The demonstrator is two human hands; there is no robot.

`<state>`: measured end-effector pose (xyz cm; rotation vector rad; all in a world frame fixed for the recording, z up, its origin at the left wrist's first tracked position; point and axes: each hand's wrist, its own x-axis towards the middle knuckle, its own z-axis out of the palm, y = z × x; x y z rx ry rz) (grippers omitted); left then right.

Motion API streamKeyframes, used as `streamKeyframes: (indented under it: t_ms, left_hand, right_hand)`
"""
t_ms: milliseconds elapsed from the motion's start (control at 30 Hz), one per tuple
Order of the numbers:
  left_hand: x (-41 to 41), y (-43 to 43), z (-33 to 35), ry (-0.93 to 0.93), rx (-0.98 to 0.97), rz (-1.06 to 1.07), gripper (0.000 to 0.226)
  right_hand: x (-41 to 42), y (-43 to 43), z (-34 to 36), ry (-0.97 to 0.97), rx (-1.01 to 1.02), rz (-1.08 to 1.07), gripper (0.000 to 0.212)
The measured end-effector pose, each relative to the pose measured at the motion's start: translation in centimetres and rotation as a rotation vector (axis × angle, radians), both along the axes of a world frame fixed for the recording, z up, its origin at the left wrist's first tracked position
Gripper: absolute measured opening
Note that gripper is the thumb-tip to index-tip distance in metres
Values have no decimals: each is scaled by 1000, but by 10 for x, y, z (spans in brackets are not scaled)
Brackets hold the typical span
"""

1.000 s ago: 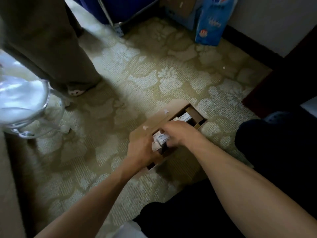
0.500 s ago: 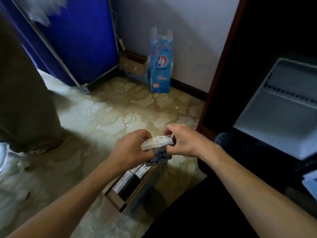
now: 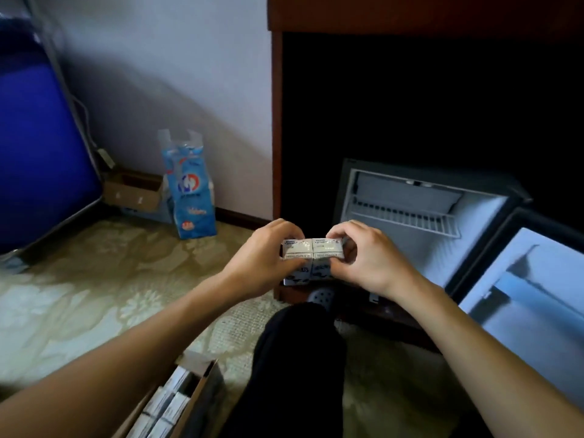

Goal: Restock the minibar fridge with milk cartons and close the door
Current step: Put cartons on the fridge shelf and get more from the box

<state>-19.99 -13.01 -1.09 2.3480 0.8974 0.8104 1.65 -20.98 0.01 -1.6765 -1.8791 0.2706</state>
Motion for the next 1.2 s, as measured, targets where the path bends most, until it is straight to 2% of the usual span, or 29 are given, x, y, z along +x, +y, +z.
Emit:
streamKeyframes:
  t_ms: [267, 433, 633, 933, 1200]
  left_hand:
    - [116, 39, -22, -20, 66, -82, 30]
    - [177, 61, -44, 9, 124, -108, 33]
    - [236, 96, -74, -23, 98, -122, 34]
    - [284, 131, -93, -125, 186, -87, 31]
    - [299, 155, -100, -213, 110, -88, 38]
  right_hand:
    - [82, 4, -28, -17, 42, -251, 41]
    - [126, 23, -52, -87, 0, -312, 52]
    - [172, 56, -81, -171, 9, -381, 43]
    - [214, 92, -109, -98, 208, -476, 42]
    - [226, 107, -117, -23, 288, -486, 40]
